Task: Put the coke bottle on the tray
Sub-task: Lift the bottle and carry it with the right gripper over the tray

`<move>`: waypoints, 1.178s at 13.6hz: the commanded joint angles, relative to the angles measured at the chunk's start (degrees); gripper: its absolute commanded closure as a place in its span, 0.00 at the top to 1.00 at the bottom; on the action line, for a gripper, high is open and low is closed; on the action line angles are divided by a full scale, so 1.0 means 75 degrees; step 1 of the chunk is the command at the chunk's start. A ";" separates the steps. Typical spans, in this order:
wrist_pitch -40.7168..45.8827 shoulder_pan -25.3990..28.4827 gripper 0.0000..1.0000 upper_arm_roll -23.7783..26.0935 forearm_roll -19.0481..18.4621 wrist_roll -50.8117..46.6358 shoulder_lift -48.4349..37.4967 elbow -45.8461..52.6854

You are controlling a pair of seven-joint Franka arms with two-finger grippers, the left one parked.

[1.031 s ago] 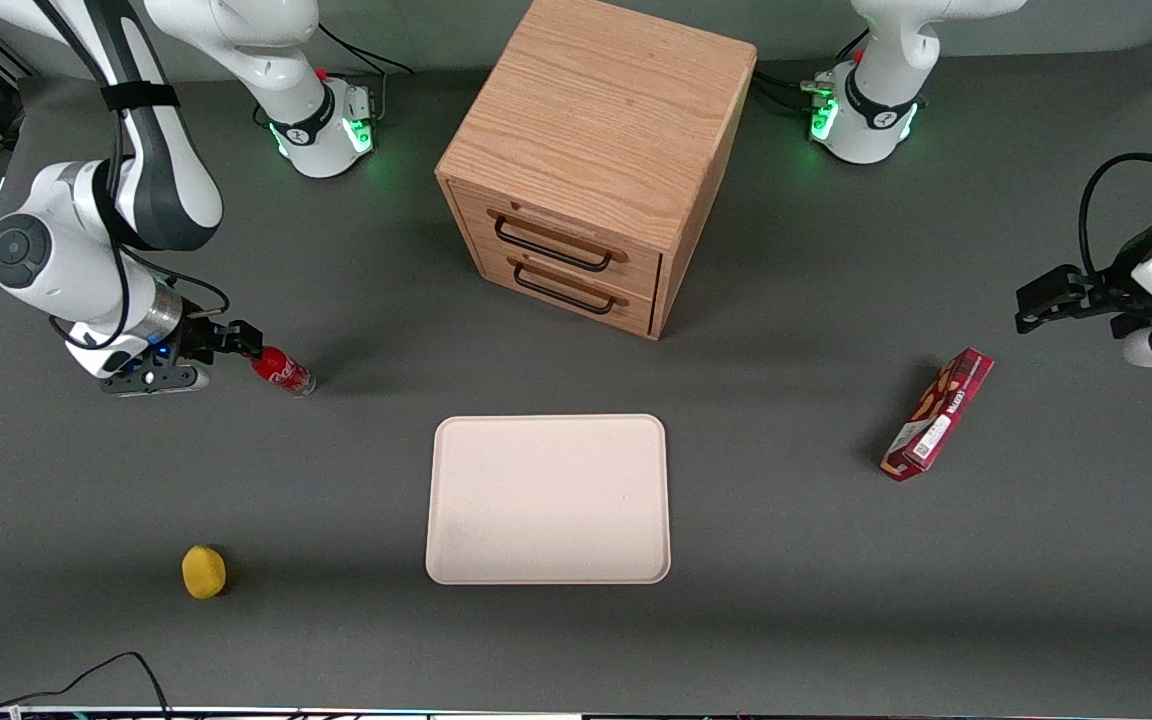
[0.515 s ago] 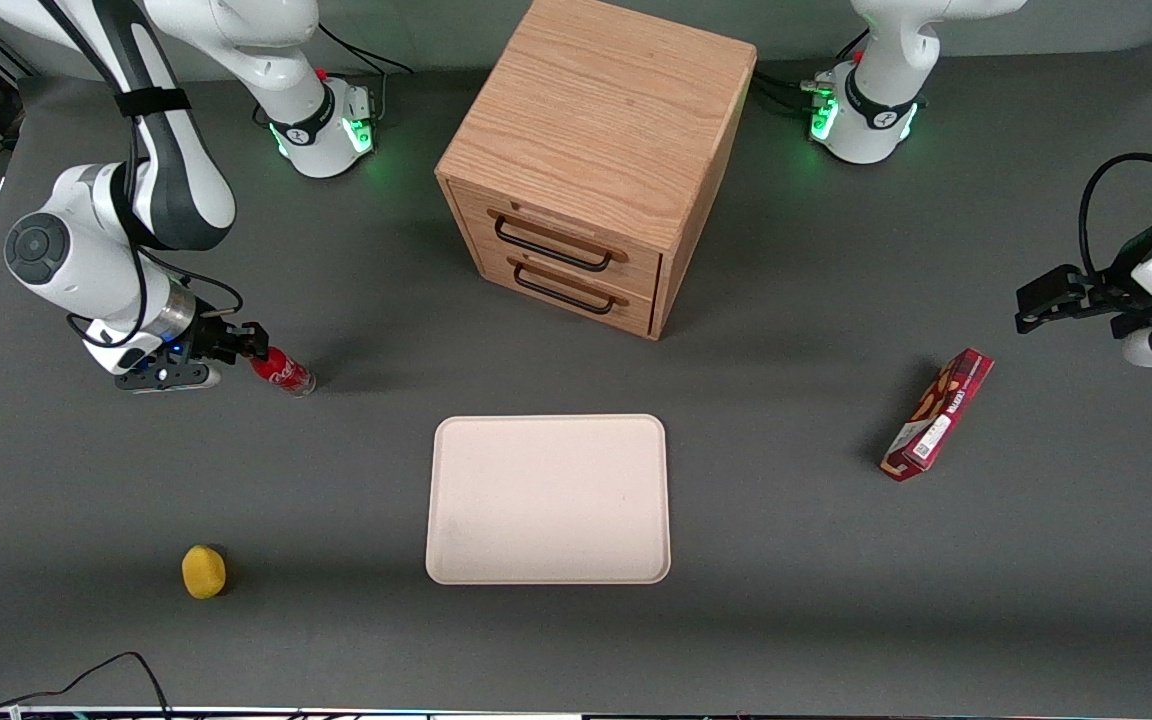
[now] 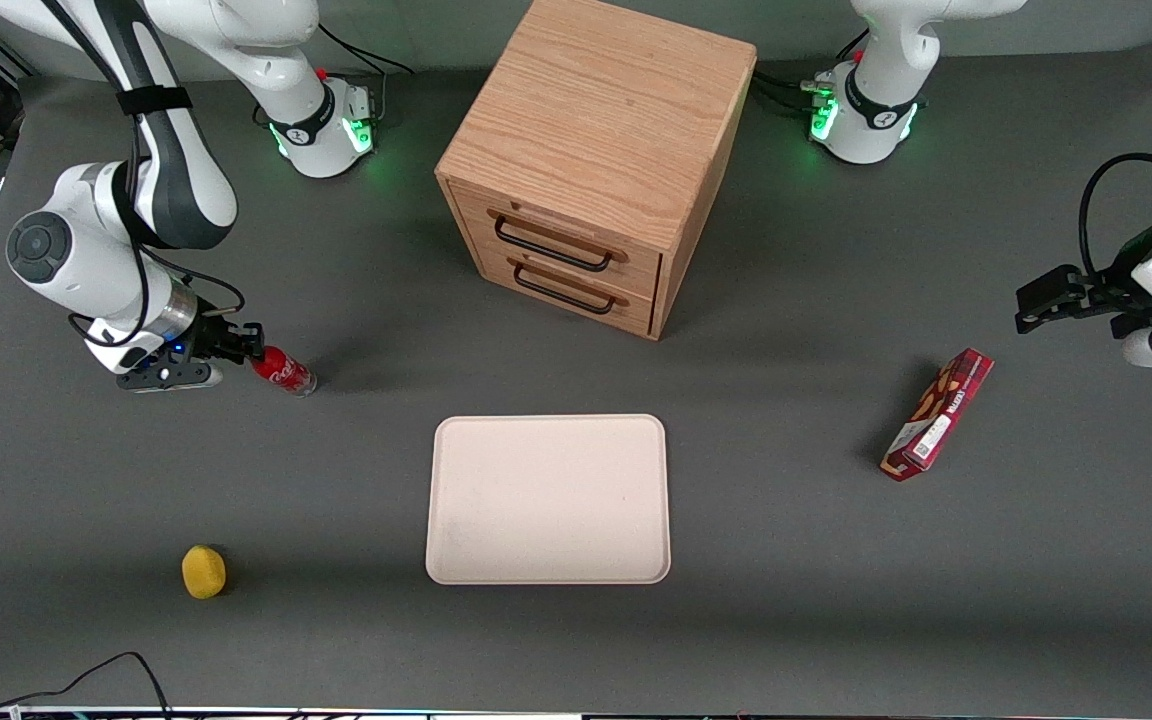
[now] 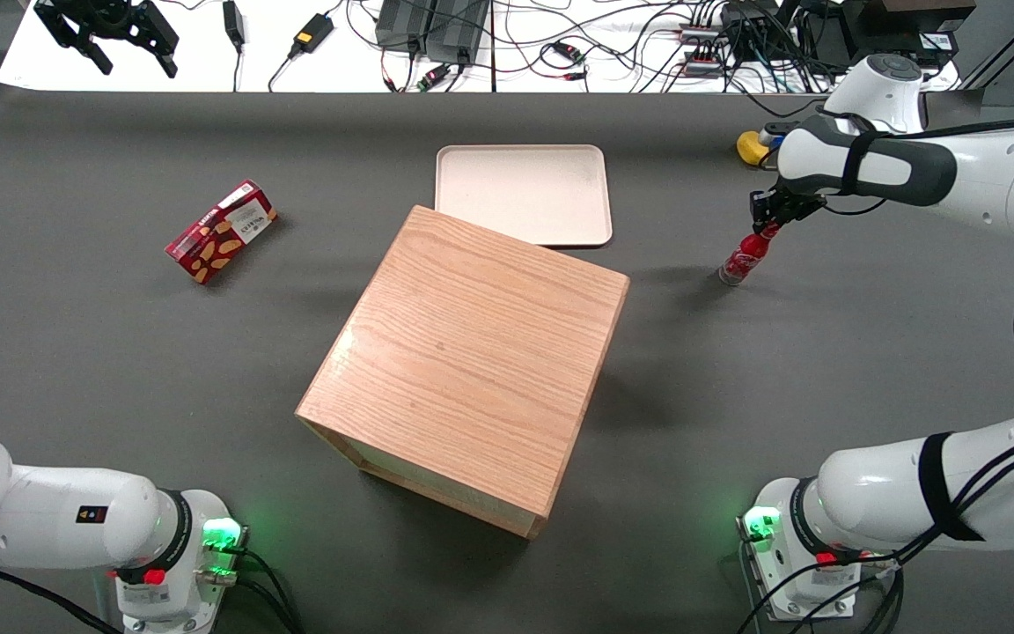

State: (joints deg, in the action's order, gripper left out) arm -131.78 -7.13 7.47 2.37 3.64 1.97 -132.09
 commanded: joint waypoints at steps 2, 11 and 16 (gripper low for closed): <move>-0.0043 0.0048 0.00 0.0256 0.0223 0.0019 -0.0134 0.0184; 0.2301 0.1241 0.00 0.0902 -0.0769 -0.2941 0.3494 0.6344; 0.3836 0.2940 0.00 0.0307 -0.1124 -0.4329 0.5454 0.9687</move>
State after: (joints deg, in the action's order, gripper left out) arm -109.24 9.98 12.88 -4.67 -25.79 36.36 -73.46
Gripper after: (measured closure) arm 0.687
